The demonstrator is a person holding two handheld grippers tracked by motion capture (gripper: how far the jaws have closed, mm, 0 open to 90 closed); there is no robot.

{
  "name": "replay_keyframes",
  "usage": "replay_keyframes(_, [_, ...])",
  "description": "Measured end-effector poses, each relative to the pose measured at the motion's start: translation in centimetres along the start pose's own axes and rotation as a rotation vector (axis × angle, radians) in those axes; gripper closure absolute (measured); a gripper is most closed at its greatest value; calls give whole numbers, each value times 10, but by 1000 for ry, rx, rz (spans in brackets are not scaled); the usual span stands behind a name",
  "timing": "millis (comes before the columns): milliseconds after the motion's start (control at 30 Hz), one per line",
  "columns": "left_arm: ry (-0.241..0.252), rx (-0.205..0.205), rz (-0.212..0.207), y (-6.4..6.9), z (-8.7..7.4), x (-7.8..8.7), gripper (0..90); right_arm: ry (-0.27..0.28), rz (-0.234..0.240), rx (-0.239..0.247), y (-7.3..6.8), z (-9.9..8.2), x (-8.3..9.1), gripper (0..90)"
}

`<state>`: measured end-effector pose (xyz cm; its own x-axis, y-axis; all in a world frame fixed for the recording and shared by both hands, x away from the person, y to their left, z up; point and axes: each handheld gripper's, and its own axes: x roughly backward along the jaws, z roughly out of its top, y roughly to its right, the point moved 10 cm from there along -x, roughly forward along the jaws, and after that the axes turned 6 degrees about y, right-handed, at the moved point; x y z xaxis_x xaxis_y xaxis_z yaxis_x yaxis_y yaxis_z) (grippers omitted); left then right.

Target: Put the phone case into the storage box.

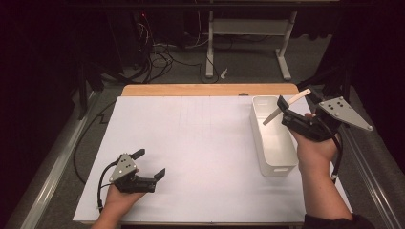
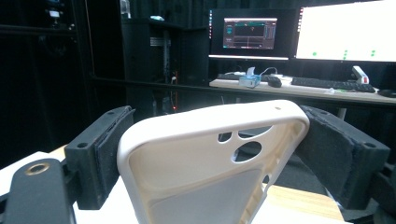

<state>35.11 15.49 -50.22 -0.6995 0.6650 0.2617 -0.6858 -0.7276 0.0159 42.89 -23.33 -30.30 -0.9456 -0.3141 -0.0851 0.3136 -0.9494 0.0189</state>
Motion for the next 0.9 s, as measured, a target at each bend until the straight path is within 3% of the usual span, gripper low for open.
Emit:
replay_keyframes(533, [14, 12, -8, 0, 2, 2, 2, -19, -64, -8, 9, -7, -40, 145])
replay_keyframes(900, [13, 10, -24, 5, 2, 1, 2, -63, -121, -18, 23, -22, -63, 144])
